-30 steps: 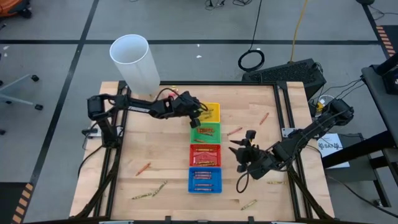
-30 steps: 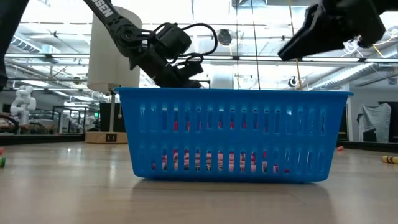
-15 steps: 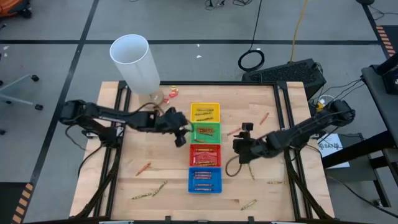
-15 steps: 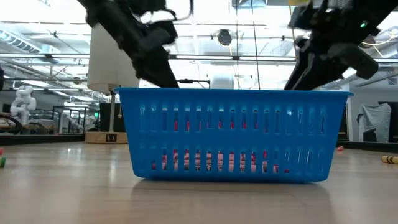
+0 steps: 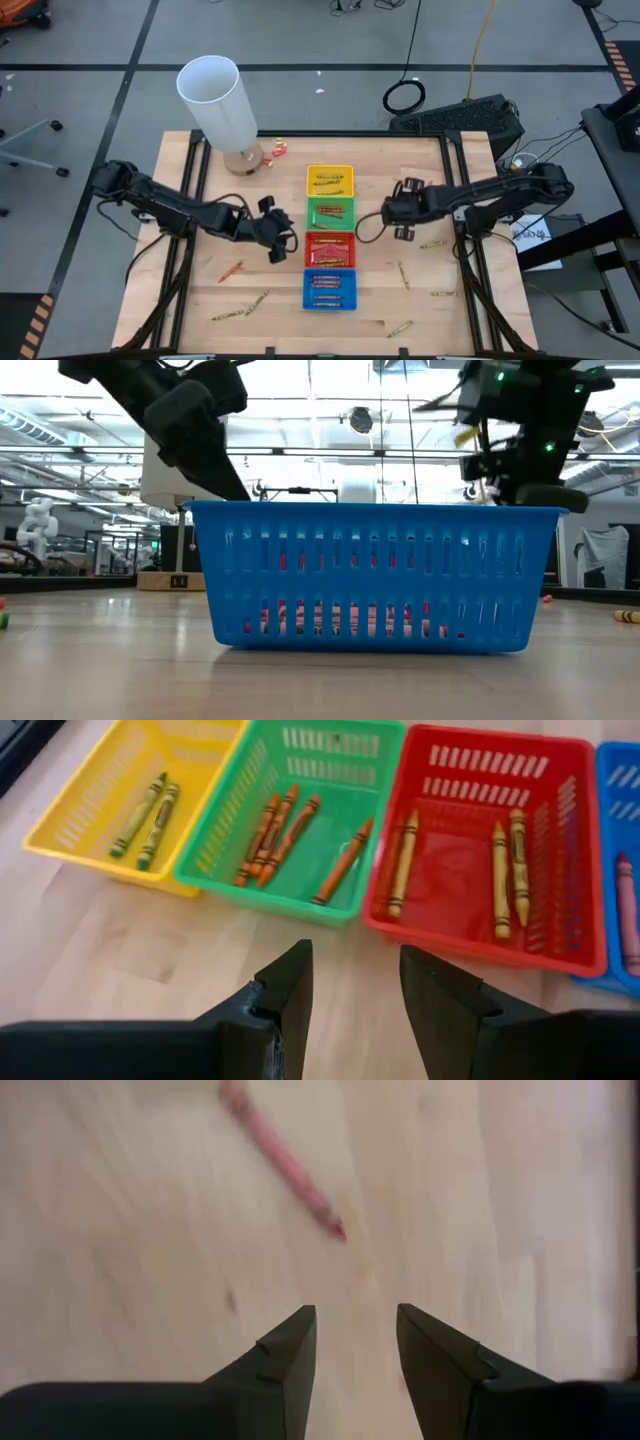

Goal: Sort crayons
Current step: Put the orange crayon into the green bin

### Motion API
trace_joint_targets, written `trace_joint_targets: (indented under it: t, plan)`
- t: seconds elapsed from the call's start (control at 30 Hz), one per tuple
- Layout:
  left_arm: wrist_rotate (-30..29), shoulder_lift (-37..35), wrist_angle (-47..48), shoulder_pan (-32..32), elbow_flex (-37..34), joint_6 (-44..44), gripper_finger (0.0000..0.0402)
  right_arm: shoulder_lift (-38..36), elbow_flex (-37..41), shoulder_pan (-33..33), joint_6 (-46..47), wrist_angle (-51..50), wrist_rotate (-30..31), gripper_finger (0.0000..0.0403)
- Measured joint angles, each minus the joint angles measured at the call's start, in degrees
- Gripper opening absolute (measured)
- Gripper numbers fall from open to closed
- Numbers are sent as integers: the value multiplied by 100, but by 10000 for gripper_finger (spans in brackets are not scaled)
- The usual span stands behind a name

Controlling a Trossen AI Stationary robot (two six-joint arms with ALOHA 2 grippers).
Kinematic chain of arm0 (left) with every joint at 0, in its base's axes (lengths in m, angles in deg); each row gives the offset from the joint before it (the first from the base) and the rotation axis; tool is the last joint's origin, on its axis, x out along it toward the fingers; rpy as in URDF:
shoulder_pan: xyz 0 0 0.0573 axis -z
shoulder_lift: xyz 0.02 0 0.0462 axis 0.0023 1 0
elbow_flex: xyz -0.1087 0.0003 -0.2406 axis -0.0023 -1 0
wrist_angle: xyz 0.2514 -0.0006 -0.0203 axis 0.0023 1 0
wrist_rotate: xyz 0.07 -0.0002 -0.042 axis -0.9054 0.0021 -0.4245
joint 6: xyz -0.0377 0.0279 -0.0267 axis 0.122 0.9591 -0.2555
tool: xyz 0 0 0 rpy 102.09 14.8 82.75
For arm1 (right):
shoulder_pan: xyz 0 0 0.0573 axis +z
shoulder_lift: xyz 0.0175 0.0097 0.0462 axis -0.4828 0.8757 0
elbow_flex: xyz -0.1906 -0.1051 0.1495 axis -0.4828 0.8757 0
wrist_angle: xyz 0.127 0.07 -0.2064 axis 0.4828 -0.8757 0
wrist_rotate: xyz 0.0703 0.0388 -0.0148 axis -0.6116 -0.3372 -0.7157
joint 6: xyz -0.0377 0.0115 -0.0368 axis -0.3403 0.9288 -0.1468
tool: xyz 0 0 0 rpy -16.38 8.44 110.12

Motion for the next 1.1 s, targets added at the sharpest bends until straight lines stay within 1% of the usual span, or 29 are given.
trace_joint_targets:
  t: [0.1, 0.3, 0.47, 0.57, 0.63, 0.77, 0.93, 1.1]
  plan:
    - [-109, -4, -16, 144, 0, 42, 150, 2, 0, -363, -742, -130, -243, 125]
    - [-152, -2, -75, 330, 0, 15, 150, 24, -2, -1271, -2162, -637, -76, 125]
    - [-150, -2, -113, 479, 0, 11, 150, 24, 88, -1602, -3812, -788, -91, 125]
    - [-149, -2, -114, 587, 0, 7, 150, 26, 223, -1751, -4652, -748, -404, 125]
    - [-149, -2, -115, 649, 0, 6, 150, 26, 319, -1850, -4902, -702, -517, 125]
    - [-152, -2, -115, 742, 0, 7, 150, 26, 597, -2057, -5168, -606, -518, 125]
    - [-221, -2, -116, 786, 0, 7, 150, 26, 1055, -2322, -5502, 35, -347, 125]
    - [-229, -2, -115, 784, 0, 7, 150, 26, 1301, -2551, -5819, 612, -365, 125]
